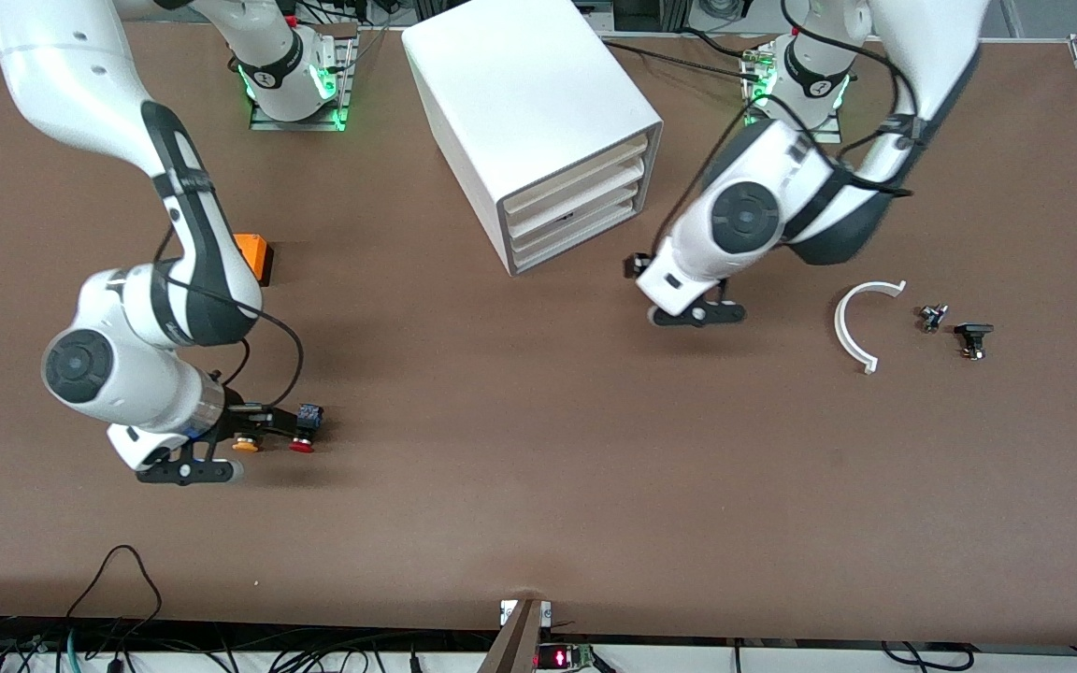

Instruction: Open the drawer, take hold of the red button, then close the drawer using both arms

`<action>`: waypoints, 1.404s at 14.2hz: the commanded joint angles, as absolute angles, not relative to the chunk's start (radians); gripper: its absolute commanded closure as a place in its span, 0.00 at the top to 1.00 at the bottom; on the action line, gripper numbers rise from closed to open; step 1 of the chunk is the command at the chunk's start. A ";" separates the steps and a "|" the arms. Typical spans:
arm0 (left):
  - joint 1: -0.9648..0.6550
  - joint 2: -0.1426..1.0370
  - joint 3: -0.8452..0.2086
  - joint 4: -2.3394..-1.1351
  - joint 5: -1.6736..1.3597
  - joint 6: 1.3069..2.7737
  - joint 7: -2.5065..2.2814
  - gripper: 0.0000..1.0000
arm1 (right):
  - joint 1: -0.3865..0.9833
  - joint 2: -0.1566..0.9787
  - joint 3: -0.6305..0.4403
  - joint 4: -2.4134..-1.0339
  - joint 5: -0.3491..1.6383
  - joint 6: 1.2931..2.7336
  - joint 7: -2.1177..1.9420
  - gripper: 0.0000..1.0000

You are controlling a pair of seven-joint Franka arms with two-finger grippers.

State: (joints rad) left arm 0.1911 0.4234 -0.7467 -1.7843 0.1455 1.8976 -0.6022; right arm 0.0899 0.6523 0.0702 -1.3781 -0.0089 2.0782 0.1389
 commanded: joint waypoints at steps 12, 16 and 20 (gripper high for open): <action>0.103 0.158 -0.251 -1.672 0.019 1.813 0.265 0.99 | 0.037 0.240 0.087 -1.460 -0.023 1.757 0.204 1.00; -0.043 0.042 -0.048 -1.710 0.000 1.769 0.272 0.99 | 0.018 0.060 0.107 -1.627 -0.023 1.755 0.206 1.00; -0.041 -0.064 -0.046 -1.765 0.003 1.680 0.135 0.99 | 0.031 -0.029 0.107 -1.716 -0.021 1.749 0.207 1.00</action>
